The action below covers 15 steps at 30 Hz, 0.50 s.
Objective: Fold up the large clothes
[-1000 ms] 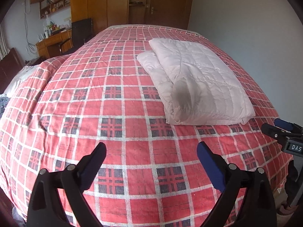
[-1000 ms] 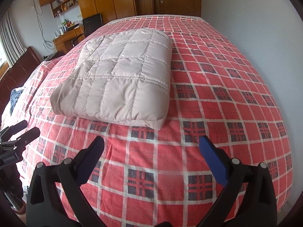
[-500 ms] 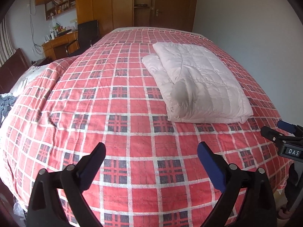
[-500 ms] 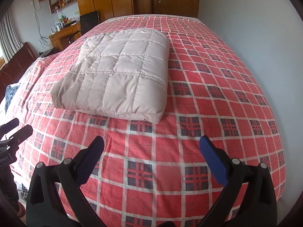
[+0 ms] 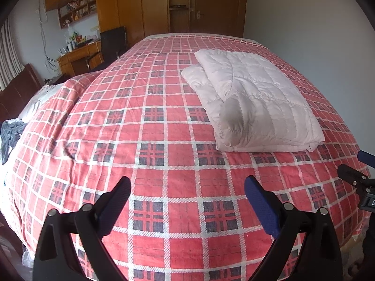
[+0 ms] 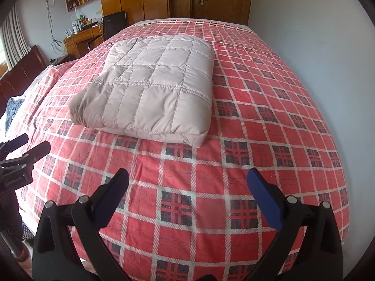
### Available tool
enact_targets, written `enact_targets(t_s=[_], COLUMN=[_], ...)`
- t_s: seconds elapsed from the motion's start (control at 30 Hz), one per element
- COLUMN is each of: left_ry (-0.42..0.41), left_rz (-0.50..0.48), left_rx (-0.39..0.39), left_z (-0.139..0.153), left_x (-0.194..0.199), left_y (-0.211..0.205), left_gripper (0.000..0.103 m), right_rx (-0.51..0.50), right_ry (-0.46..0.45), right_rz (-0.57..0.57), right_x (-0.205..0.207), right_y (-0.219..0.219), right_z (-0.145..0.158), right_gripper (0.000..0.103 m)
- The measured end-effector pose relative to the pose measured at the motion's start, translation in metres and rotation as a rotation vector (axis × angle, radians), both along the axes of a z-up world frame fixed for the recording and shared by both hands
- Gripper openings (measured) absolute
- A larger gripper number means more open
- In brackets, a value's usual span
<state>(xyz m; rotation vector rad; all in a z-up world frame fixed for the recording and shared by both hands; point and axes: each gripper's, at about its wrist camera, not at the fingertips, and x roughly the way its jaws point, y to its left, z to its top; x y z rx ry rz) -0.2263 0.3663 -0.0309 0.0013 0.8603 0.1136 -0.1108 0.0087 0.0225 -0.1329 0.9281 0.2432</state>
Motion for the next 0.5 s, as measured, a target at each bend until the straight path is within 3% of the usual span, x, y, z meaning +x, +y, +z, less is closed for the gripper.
enact_targets(t_s=[0.5], left_ry=[-0.012], left_rz=[-0.012], left_rx=[0.011], left_z=[0.000], left_x=[0.001], left_y=[-0.008], left_gripper=[0.097], right_rx=[0.032], right_ry=[0.030], right_rz=[-0.024], right_x=[0.013], right_y=[0.000], right_z=[-0.011], right_gripper=[0.100])
